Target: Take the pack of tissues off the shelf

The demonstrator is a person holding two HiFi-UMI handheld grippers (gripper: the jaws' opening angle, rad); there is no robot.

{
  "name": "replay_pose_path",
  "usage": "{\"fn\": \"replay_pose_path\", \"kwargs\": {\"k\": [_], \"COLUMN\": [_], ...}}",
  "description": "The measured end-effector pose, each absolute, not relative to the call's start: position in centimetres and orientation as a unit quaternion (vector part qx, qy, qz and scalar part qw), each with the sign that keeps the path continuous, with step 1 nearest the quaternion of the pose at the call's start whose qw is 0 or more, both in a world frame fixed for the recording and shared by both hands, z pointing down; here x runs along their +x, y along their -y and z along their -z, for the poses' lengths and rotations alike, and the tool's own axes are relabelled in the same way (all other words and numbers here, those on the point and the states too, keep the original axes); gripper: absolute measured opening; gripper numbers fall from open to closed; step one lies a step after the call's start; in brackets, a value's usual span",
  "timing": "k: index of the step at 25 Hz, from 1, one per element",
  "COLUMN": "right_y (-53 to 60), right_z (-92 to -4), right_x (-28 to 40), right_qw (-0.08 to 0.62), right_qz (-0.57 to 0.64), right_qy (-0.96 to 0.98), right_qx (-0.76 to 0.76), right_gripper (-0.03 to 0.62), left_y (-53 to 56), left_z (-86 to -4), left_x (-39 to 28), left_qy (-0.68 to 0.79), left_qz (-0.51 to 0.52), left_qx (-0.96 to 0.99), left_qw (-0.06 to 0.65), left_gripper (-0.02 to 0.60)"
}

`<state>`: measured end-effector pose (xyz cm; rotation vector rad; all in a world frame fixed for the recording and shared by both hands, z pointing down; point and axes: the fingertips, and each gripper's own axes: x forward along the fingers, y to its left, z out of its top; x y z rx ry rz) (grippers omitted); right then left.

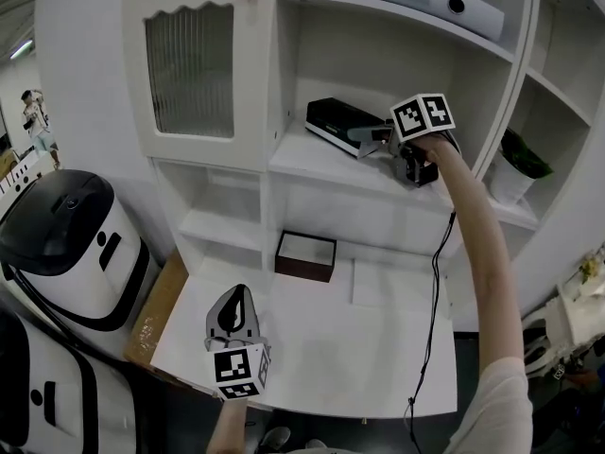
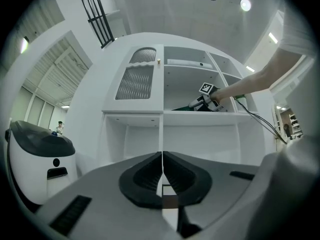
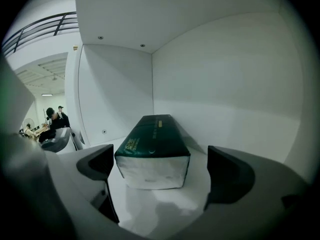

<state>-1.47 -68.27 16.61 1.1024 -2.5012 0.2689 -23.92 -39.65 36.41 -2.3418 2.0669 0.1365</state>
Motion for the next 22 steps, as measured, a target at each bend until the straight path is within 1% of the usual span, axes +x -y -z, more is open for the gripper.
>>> {"fn": "replay_pose_path", "kwargs": {"k": [11,12,13,22], "right_y": [69.6,69.8,69.9,70.0], "right_z": [-18.4,-18.5,-18.5,-18.2], "right_x": [-4.2,-4.2,-4.2,-4.1], "right_qw": [0.211,0.214,0.215,0.206], "right_qz": [-0.109,-0.108,-0.107,-0.108], "right_qy": [0.890,0.887,0.885,0.882], "right_qx": [0.390,0.395,0.399,0.409], "right_gripper": [0.584,0.550,0.492,0.466], "left_y": [40.7,40.7,40.7,40.6], "left_z": [-36.8,-36.9,-37.0,-36.7], "left_x": [-24.2,-24.3,-24.4,-24.8], "left_qy": [-0.662,-0.663,-0.664,-0.664], "left_qz": [-0.040,-0.040,-0.040,-0.040], "left_qx": [-0.748,-0.747,-0.747,-0.747], "left_qw": [0.003,0.002,0.001,0.003], "left_gripper": [0.000,0.000,0.000,0.000]}}
